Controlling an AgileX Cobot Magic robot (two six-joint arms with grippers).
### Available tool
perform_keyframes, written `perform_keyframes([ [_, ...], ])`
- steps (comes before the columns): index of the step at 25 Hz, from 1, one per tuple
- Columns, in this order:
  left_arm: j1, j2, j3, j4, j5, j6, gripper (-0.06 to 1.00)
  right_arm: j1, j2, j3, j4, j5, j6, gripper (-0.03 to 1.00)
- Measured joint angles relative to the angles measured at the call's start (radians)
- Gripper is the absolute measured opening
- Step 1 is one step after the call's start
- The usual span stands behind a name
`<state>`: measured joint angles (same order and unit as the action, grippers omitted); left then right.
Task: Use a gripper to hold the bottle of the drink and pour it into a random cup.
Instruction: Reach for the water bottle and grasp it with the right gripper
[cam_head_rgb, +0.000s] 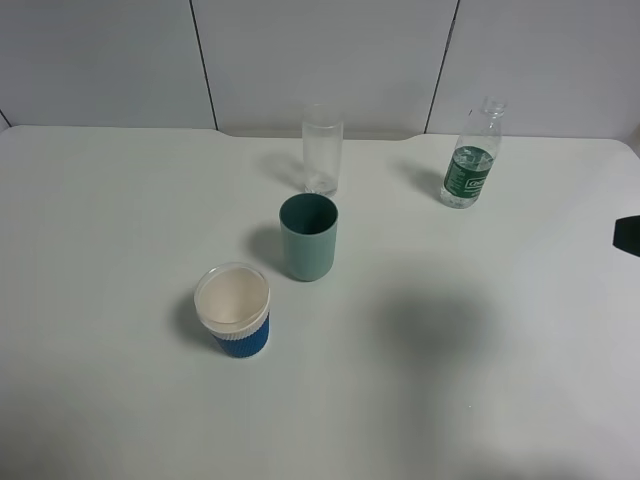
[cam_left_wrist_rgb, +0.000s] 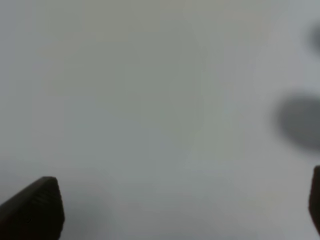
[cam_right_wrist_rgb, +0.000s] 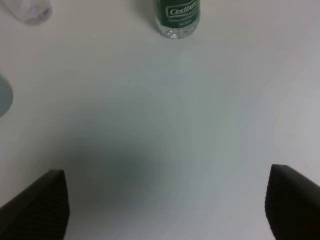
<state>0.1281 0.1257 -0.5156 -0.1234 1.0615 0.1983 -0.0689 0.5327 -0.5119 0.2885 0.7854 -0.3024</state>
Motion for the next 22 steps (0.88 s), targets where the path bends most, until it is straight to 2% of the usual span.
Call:
perform_keyframes([
  [6, 0.0, 0.0, 0.0, 0.0, 0.0, 0.0, 0.99, 0.0, 0.049, 0.0, 0.024, -0.048, -0.063, 0.78],
  [13, 0.0, 0.0, 0.0, 0.0, 0.0, 0.0, 0.99, 0.0, 0.178, 0.0, 0.025, -0.116, -0.069, 0.78],
  [22, 0.0, 0.0, 0.0, 0.0, 0.0, 0.0, 0.99, 0.0, 0.317, 0.0, 0.001, -0.271, -0.069, 0.78],
])
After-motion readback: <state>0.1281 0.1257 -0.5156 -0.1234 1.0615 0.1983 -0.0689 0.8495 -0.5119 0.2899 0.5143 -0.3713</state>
